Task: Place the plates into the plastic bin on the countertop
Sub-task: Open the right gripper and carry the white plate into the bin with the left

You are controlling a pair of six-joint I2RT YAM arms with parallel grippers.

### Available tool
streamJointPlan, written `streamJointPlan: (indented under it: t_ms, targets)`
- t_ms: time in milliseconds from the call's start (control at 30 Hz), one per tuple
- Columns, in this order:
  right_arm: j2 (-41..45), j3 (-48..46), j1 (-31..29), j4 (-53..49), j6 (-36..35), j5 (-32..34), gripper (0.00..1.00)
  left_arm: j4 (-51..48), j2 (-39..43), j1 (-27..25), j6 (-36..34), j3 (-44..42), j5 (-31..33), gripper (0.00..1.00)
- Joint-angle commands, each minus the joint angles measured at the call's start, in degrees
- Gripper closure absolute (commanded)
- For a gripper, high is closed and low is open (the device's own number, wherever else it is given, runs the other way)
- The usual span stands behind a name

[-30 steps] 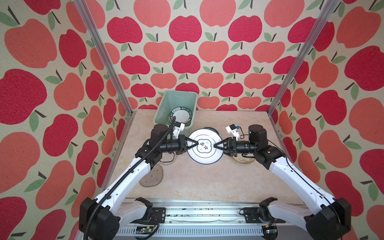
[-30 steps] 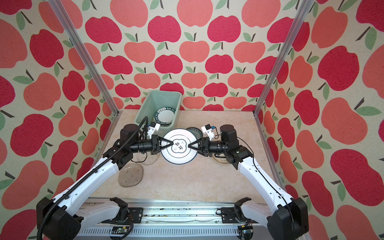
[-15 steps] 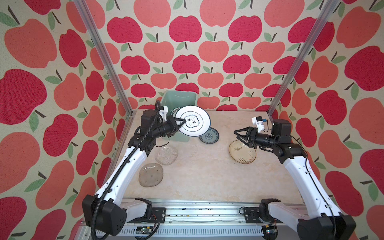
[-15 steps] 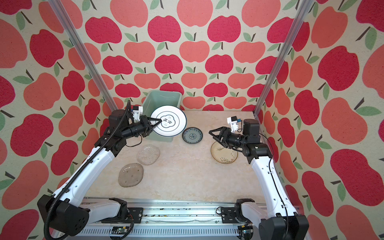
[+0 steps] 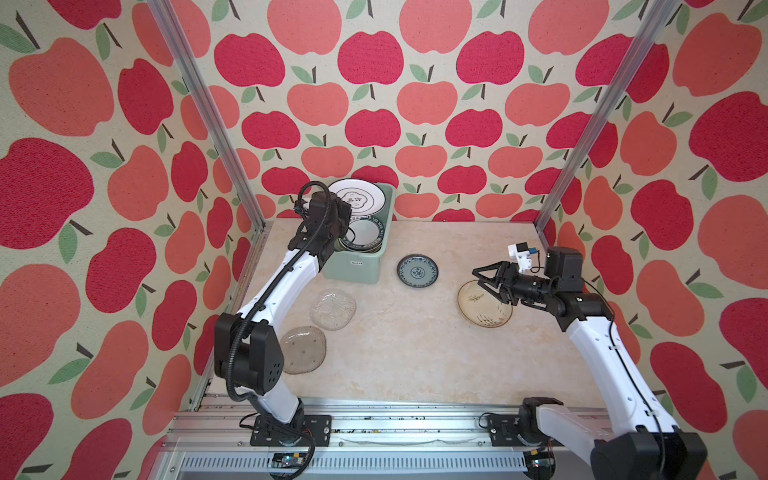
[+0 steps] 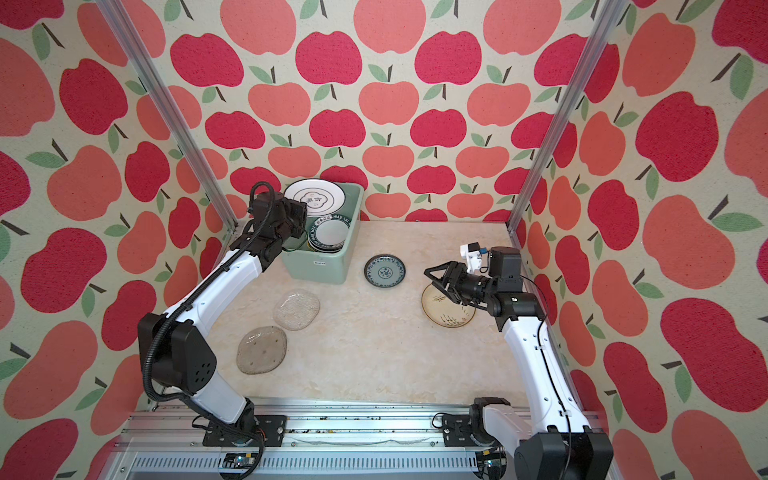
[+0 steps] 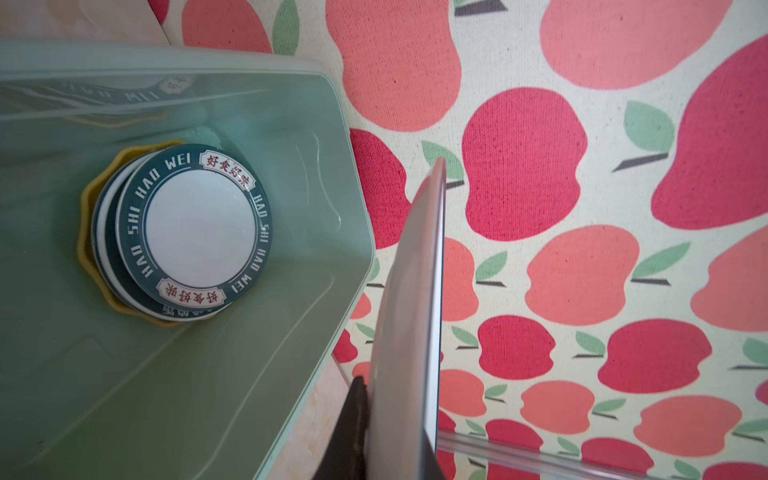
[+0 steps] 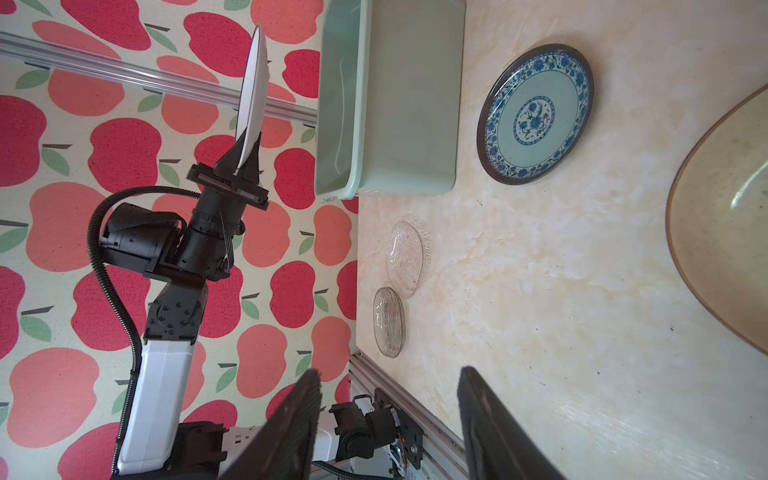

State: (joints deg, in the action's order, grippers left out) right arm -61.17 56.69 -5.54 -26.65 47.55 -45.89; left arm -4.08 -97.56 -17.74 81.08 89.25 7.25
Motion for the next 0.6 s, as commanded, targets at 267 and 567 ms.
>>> streamJointPlan:
  t_ms: [267, 567]
  targets:
    - [1.13, -1.40, 0.51, 2.21, -2.42, 0.54, 0.45, -21.13, -22.59, -5.22, 17.64, 31.77, 24.00, 1.00]
    - [1.49, -1.74, -0.24, 1.12, -4.55, 0.84, 0.45, -40.47, -39.83, -5.18, 23.21, 56.88, 27.46, 1.00]
